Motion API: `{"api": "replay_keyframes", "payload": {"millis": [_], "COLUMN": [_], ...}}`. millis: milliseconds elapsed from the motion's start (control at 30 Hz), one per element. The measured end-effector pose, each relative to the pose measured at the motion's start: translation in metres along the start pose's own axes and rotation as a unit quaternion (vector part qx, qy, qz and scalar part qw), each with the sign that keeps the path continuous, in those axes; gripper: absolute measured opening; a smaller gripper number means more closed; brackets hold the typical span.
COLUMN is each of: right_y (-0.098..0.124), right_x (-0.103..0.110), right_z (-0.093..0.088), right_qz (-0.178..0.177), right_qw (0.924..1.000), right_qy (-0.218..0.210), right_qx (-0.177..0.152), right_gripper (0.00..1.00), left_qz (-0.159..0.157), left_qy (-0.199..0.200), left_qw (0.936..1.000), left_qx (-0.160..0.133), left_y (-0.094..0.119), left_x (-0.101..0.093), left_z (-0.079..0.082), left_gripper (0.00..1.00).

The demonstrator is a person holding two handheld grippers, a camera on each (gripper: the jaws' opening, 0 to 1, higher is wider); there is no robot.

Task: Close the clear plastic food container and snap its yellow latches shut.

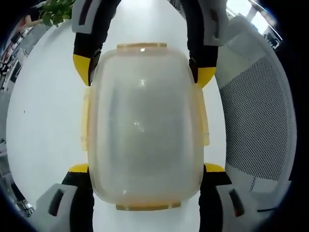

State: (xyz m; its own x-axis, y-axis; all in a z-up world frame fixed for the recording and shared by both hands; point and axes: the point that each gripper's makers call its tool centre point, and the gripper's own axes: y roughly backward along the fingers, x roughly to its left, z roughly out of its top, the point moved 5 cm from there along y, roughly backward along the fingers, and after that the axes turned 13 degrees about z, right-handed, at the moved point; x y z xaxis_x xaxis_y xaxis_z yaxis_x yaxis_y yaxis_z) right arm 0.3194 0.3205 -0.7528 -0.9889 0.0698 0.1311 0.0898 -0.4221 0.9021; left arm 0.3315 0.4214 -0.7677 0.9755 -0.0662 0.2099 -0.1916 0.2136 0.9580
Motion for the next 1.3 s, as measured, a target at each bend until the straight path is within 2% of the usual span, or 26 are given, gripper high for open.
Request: {"api": "replay_keyframes", "payload": {"millis": [67,100,133,167,200,233,333,533,1000,1300], "right_y": [-0.001,-0.001,-0.002,-0.003,-0.003,-0.002,-0.002,-0.003,-0.003,-0.004], "right_x": [0.001,0.002,0.002,0.001,0.001,0.001,0.001,-0.001,-0.004,-0.004], "right_z": [0.002,0.004,0.005,0.005,0.005,0.004,0.004,0.004,0.005,0.005], "right_qz": [0.001,0.003,0.004,0.002,0.003,0.004,0.004,0.007,0.004,0.004], "right_qw": [1.0,1.0,0.9999,0.9999,0.9999,0.9999,1.0,0.9999,0.9999,0.9999], "right_qy": [0.0,0.006,0.01,0.005,0.005,0.006,0.004,0.0,-0.012,-0.013], "right_qx": [0.001,0.001,0.002,0.01,0.01,0.011,0.007,0.01,0.003,0.009], "right_gripper": [0.82,0.82,0.82,0.82,0.82,0.82,0.82,0.83,0.83,0.83], "left_qz": [-0.006,-0.028,-0.035,-0.028,-0.017,-0.015,-0.013,-0.003,-0.005,-0.008], "left_qy": [0.008,0.036,0.032,0.02,0.0,0.018,0.034,0.027,0.01,0.008], "left_qw": [0.9999,0.9989,0.9989,0.9993,0.9987,0.9993,0.9988,0.9994,0.9999,0.9998], "left_qx": [0.005,0.009,-0.003,-0.01,-0.049,-0.031,-0.034,-0.02,-0.012,-0.013], "left_y": [-0.001,-0.003,-0.005,-0.003,0.0,0.001,0.0,0.0,-0.001,-0.001], "left_x": [0.0,-0.005,-0.004,-0.001,-0.001,-0.001,0.001,0.001,0.006,0.006], "left_z": [-0.003,-0.007,-0.006,-0.005,-0.001,-0.006,-0.008,-0.006,-0.007,-0.007], "left_gripper": [0.93,0.94,0.95,0.95,0.94,0.94,0.92,0.91,0.92,0.92]}}
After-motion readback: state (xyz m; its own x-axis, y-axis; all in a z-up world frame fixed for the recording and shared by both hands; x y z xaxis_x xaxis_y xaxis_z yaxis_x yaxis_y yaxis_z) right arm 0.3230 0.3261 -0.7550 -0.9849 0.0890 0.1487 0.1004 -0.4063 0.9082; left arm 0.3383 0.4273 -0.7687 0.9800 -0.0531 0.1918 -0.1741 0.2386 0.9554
